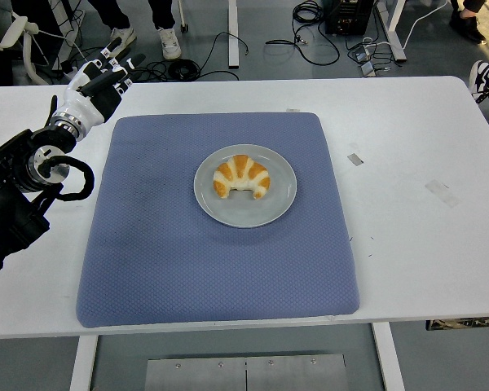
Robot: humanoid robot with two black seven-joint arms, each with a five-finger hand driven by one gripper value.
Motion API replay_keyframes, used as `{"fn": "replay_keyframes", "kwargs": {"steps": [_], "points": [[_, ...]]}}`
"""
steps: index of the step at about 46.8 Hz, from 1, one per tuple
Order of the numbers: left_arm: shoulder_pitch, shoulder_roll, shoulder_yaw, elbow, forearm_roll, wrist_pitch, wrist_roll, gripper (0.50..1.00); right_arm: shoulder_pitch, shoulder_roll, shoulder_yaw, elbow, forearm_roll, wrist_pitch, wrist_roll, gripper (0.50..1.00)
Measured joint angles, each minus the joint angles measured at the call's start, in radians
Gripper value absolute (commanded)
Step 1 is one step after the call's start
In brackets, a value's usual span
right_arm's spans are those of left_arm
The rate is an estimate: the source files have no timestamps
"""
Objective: Place the bread on the plate
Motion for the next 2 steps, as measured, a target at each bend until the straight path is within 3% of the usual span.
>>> {"fn": "replay_keyframes", "kwargs": {"steps": [2], "points": [[0.000,0.000,0.000,0.000,-0.001,0.001,0.000,0.983,0.000,0.000,0.000,0.000,0.000,0.000,0.000,1.000]]}}
